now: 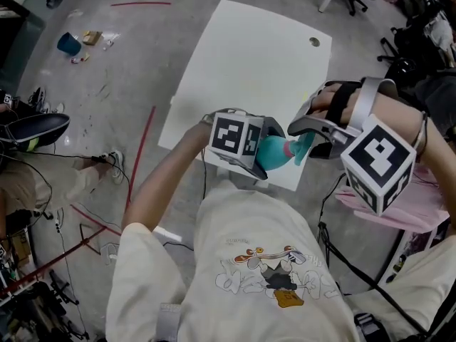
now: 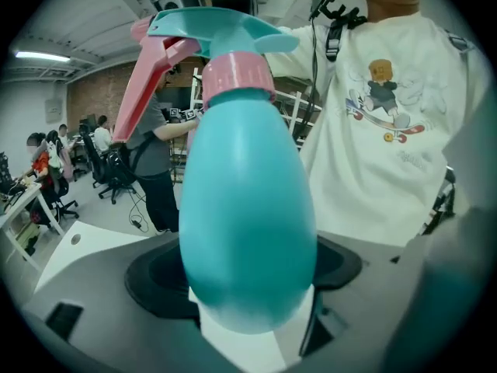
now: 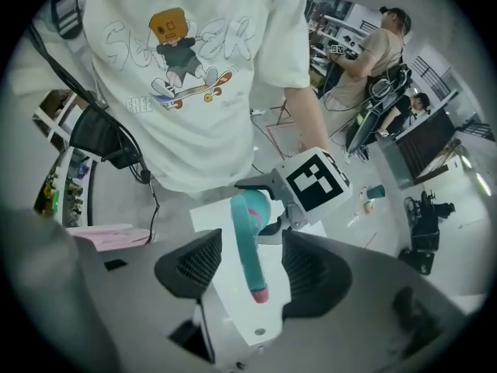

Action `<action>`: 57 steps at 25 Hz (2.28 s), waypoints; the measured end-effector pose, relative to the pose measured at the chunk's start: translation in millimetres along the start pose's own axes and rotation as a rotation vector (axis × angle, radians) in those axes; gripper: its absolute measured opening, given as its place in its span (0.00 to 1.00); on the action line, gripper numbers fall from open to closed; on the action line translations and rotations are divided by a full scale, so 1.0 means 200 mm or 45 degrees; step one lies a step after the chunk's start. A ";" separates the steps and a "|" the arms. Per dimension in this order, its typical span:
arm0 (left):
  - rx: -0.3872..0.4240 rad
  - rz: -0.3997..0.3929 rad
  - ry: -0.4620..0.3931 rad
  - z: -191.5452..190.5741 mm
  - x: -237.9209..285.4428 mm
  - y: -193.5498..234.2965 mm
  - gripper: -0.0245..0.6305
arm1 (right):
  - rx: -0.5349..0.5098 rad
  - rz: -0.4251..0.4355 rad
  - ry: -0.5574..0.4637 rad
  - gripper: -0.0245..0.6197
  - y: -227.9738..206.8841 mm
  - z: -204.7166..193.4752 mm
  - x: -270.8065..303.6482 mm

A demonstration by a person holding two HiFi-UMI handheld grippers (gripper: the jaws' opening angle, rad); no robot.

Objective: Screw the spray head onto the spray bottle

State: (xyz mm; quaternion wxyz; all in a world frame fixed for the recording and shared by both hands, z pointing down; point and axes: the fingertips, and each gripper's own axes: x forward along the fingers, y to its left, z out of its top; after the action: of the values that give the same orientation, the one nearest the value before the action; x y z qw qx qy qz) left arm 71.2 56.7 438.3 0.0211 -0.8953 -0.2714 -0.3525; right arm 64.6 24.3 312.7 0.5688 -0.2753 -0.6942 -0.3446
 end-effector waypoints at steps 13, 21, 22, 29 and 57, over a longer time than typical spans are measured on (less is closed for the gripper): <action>-0.020 0.006 0.024 0.05 0.03 0.05 0.68 | -0.096 0.044 -0.009 0.24 0.09 0.04 0.12; -0.245 0.284 0.128 0.00 0.03 0.16 0.68 | 0.266 0.072 0.061 0.24 0.07 -0.06 0.17; -0.280 0.356 0.150 0.00 0.01 0.19 0.68 | 0.352 0.071 0.061 0.24 0.06 -0.08 0.17; -0.412 1.014 0.316 0.00 -0.21 0.43 0.68 | 1.253 0.102 -0.150 0.24 -0.08 -0.23 0.07; 0.106 0.010 -0.011 0.04 -0.02 0.00 0.68 | 0.259 -0.094 -0.072 0.43 0.01 0.01 -0.06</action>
State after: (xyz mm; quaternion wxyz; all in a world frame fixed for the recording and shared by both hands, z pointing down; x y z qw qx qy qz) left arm 73.8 57.0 430.9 0.0584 -0.8963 -0.2823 -0.3369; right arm 67.1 26.9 301.5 0.5610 -0.1999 -0.7510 -0.2852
